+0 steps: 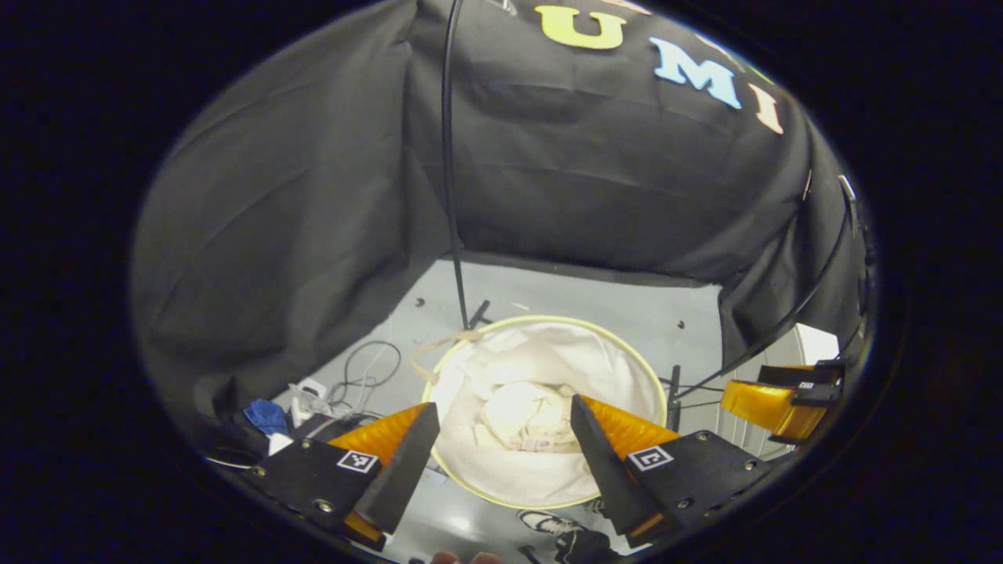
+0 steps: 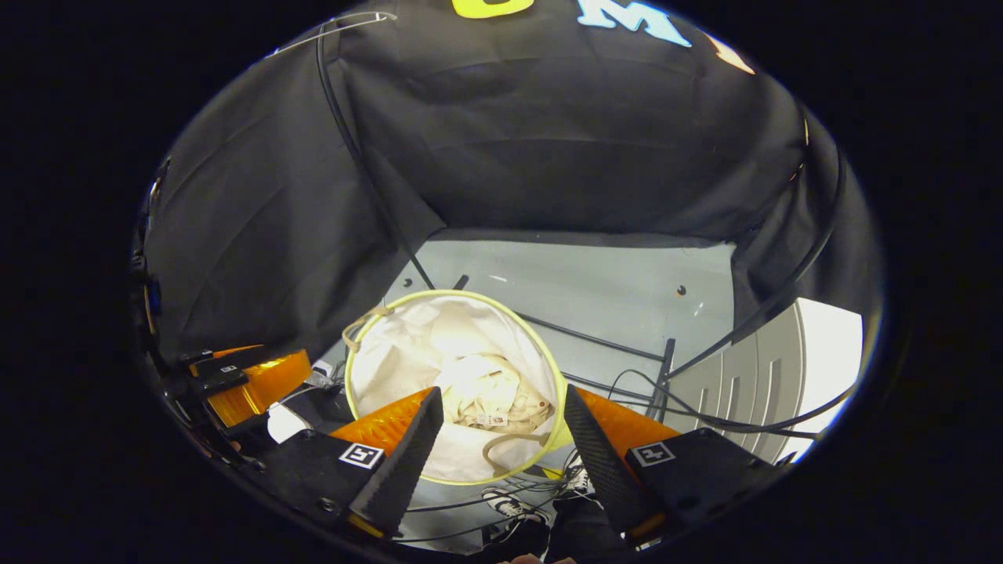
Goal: Grasp the clothes on the hanger with both hands and then place them into the laundry hamper below.
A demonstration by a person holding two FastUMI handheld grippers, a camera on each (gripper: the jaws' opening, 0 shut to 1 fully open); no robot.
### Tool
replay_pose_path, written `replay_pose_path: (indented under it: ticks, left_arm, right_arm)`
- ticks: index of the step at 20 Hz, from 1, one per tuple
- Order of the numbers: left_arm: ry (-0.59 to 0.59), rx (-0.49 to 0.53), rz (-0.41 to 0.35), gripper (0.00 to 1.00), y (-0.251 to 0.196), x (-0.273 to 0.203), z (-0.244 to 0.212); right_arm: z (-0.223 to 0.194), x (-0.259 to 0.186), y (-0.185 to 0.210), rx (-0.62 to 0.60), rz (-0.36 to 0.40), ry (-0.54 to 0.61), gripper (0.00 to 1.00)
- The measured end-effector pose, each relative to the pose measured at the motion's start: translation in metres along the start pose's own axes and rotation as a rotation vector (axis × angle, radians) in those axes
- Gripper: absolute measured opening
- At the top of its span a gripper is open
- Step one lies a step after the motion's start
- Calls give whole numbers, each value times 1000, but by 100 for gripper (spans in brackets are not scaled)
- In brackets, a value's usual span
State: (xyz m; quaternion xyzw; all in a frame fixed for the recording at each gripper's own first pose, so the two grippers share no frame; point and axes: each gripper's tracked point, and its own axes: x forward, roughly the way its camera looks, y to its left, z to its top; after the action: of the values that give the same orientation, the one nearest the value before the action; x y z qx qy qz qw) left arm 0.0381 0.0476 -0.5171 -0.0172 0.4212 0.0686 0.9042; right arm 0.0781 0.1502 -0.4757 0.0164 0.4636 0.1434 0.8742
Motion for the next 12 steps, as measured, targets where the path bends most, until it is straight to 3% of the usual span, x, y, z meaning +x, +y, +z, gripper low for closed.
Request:
replay_pose_path:
  ticks: [1,5,12]
  left_arm:
    - [-30,2,-8,99,-6,-14,16]
    - [-207,44,-32,99,-29,-87,105]
    - [-560,82,-72,100,-70,-264,228]
  right_arm:
    - [9,-11,-7,-14,-13,-34,98]
    - [53,-68,-23,-28,-56,-194,99]
    - [168,-203,-36,-55,-75,-591,98]
